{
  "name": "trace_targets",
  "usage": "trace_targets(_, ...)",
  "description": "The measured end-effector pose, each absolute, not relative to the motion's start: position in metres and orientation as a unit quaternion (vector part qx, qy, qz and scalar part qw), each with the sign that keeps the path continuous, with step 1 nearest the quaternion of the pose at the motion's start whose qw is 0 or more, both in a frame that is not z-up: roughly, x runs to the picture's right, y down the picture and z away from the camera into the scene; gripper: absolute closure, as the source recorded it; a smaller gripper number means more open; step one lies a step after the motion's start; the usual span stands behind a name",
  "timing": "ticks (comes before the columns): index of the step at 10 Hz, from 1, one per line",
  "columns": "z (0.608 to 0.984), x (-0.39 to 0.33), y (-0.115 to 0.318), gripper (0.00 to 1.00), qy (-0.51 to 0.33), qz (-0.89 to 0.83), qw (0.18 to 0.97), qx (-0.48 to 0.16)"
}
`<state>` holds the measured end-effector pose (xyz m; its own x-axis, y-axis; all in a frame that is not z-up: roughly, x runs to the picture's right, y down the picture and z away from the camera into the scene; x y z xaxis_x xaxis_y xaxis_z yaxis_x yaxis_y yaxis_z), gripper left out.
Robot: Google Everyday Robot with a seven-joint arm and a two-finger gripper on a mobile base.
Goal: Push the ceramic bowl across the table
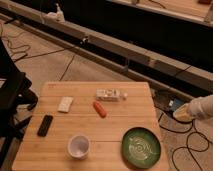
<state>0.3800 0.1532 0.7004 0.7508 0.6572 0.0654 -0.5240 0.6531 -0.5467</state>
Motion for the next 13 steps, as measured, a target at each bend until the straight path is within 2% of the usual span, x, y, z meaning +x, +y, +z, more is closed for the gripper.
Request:
trace_targets(8, 0.701, 0.377, 0.158, 1.0, -0.12, 0.323, 0.903, -0.256)
trace_targets(13, 0.707, 0.371, 0.21, 1.0, -0.115, 0.346, 0.884, -0.294)
